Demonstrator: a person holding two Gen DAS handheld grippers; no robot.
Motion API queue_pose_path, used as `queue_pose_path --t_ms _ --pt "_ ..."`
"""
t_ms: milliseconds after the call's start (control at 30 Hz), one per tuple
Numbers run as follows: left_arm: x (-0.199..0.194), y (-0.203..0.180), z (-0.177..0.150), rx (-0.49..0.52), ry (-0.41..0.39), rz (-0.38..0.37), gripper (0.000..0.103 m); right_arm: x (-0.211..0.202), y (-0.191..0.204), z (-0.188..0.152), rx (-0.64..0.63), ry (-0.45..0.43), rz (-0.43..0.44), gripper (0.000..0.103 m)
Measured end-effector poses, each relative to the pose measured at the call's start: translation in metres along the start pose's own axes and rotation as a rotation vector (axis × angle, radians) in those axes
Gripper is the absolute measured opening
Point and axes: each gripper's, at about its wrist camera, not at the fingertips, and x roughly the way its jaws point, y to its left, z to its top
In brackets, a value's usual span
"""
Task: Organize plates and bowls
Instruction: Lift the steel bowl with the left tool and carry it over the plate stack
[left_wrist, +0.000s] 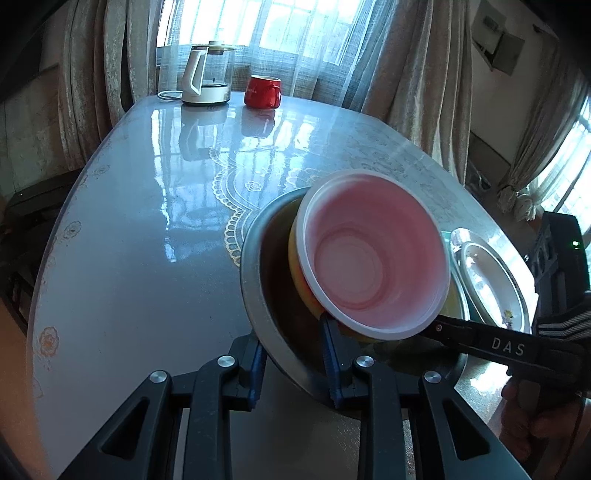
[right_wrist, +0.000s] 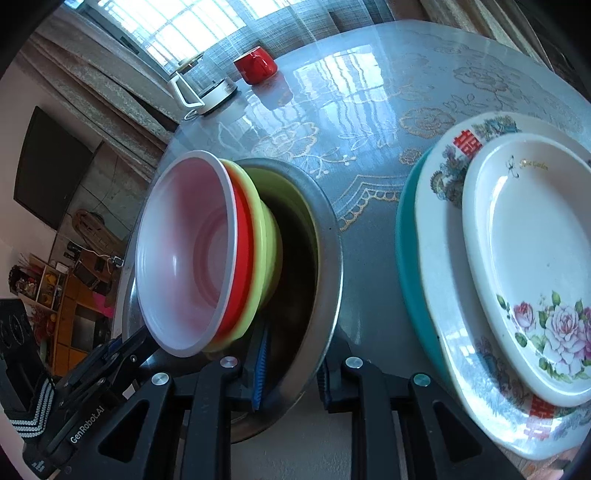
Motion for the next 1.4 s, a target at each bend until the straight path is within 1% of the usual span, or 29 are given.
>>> queue_pose_path --t_ms 233,433,633,900,1100,1300,1400 --pt "-0.003 -0.002 -0.002 0.005 -0.009 0.014 0.028 -0.002 0.001 0.000 -0.010 -0.012 -0.004 0.020" --pt "-0.013 -0.007 -0.002 0.015 -0.038 0.023 0.028 -0.011 0.003 0.000 -0.019 -0.031 0.001 0.019" --pt "-0.023 -0.013 0.006 0.033 -0.066 0.021 0.028 -0.025 0.005 0.003 -0.023 -0.059 0.010 0.019" --pt "-0.036 -0.028 0.017 0.063 -0.113 0.002 0.028 -0.048 0.005 0.008 -0.018 -0.114 0.013 0.019" --pt "-0.039 -0.038 0.021 0.064 -0.130 -0.011 0.028 -0.065 0.001 0.012 -0.011 -0.156 0.017 0.019" --pt "-0.036 -0.056 0.028 0.085 -0.143 -0.038 0.028 -0.086 -0.012 0.012 0.004 -0.199 0.014 0.018" --pt "-0.035 -0.071 0.033 0.112 -0.151 -0.056 0.028 -0.099 -0.021 0.011 0.017 -0.223 0.003 0.018"
